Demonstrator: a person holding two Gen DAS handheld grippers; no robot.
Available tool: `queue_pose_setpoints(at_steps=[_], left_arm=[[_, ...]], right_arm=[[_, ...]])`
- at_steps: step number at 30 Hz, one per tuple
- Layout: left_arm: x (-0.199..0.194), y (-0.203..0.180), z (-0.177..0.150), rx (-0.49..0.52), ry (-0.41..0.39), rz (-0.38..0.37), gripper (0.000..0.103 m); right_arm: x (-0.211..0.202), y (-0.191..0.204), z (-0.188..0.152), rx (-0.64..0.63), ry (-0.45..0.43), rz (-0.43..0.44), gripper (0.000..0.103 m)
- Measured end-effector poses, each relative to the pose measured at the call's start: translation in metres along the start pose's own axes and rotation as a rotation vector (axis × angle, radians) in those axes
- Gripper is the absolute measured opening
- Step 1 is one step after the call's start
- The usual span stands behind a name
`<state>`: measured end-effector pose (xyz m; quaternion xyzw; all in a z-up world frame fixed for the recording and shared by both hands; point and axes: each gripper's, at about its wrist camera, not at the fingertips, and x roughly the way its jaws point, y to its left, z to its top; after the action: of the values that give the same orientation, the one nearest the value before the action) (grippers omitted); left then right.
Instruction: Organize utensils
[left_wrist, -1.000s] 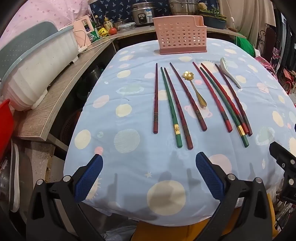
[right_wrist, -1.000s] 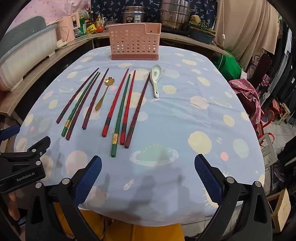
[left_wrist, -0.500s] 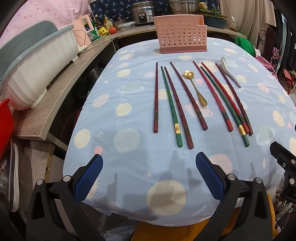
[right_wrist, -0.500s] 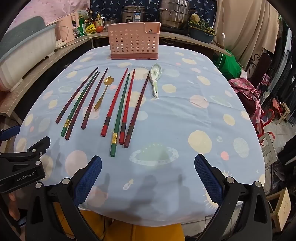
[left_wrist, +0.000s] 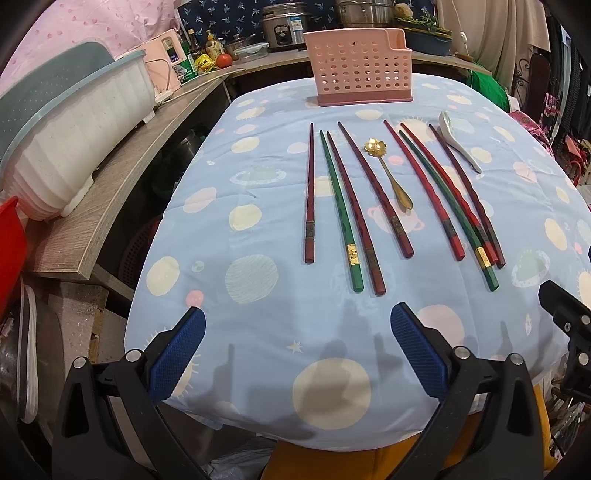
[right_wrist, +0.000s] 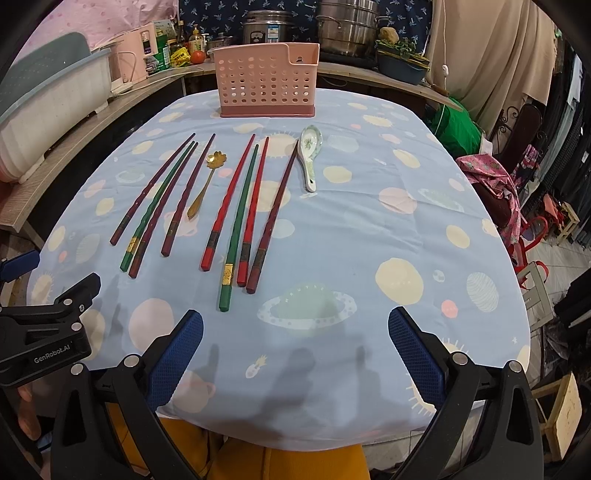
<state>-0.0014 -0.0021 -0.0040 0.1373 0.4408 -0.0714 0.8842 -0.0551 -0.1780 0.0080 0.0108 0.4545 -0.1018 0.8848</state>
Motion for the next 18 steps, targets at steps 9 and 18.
queue_pose_setpoints(at_steps=[9,18], left_arm=[[-0.0001,-0.0026,-0.0019,-0.002,0.001,-0.003,0.096],[0.0016,-0.0012,-0.0010,-0.002,0.003,-0.002,0.096]], right_arm=[[0.0005,-0.0004,-0.0003,0.001,0.001,0.000,0.096],[0.0008,-0.0008,-0.0005,0.001,0.001,0.001,0.096]])
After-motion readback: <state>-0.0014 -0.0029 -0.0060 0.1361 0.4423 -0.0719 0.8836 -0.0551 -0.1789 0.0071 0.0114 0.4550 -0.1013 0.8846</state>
